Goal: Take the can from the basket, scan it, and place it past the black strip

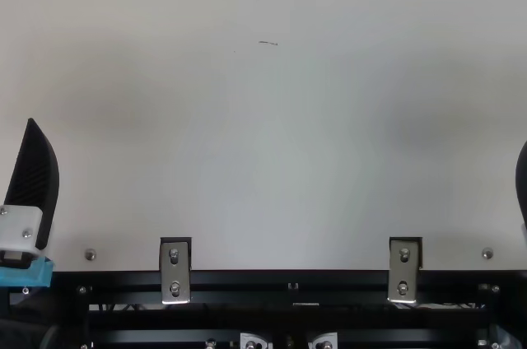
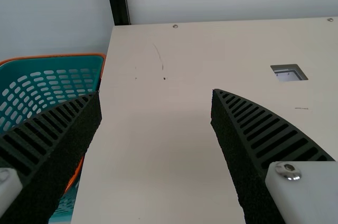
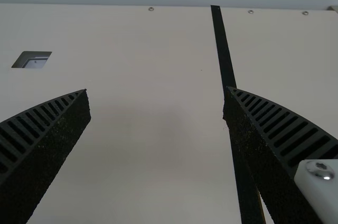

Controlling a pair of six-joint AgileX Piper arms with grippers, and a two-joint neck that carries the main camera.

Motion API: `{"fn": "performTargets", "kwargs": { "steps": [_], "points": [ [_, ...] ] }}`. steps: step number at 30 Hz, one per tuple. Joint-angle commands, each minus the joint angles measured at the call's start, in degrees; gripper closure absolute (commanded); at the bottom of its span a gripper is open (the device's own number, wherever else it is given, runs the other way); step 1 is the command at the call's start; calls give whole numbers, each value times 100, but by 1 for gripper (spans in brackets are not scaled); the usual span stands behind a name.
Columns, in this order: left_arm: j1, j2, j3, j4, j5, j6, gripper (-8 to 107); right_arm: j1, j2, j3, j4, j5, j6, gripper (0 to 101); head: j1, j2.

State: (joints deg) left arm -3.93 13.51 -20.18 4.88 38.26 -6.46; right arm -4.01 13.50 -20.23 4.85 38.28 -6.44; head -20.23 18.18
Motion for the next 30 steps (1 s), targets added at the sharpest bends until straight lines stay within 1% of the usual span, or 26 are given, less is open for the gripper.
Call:
{"fn": "performTargets", "kwargs": {
  "steps": [1,13,30],
  "points": [
    [0,0,0,0,0,0,9,0,0,0,0,0,0,0,-199,238],
    [0,0,0,0,0,0,9,0,0,0,0,0,0,0,-435,913],
    [0,0,0,0,0,0,9,0,0,0,0,0,0,0,-450,991]
  ]
}}
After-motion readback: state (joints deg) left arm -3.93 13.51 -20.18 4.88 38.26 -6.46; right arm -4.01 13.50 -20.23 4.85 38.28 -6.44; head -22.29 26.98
